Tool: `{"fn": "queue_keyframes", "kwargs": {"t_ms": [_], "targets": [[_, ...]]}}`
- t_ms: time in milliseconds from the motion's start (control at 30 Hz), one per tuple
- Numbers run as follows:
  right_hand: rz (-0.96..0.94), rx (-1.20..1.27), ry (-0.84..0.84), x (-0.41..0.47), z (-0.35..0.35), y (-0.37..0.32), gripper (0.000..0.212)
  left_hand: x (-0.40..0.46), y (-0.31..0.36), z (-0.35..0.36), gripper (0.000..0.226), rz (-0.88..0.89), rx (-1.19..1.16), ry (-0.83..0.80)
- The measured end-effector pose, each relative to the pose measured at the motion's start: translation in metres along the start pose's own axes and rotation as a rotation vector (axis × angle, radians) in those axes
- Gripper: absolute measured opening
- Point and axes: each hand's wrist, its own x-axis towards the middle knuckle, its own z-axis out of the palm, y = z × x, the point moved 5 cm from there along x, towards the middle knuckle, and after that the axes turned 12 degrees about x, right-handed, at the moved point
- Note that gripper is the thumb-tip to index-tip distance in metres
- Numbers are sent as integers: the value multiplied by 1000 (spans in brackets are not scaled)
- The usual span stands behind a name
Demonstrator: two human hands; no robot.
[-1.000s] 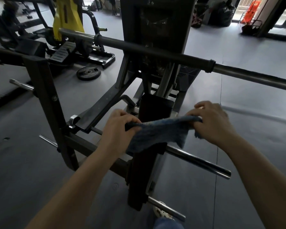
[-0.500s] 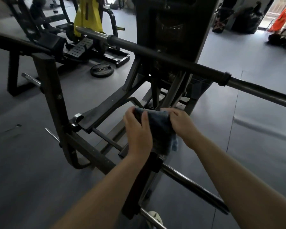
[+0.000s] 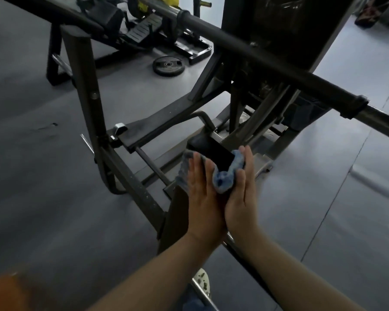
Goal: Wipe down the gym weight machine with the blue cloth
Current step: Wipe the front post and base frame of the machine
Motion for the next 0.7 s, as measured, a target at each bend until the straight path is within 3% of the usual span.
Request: {"fn": "queue_keyframes", "kwargs": {"t_ms": [67, 133, 200, 267, 333, 467, 567, 700], "targets": [[22, -42, -35, -14, -5, 21, 66, -20, -2, 11, 72, 9, 33, -59], [152, -116, -67, -25, -12, 46, 72, -39, -15, 21, 74, -115, -36, -177], [272, -277, -134, -33, -19, 66, 56, -54, -31, 25, 82, -333, -200, -285], [325, -488, -171, -34, -27, 75, 34, -62, -38, 27, 90, -408, -308, -355], [387, -404, -114, -33, -29, 79, 24, -65, -40, 28, 94, -434, -261, -417], [530, -88, 104, -38, -20, 70, 27, -55, -25, 19, 92, -597, -215, -538], [373, 37, 190, -26, -14, 43, 26, -26, -8, 2, 99, -431, -203, -365], [198, 108, 220, -8, -4, 22, 43, 4, -11, -3, 95, -162, -159, -208]]}}
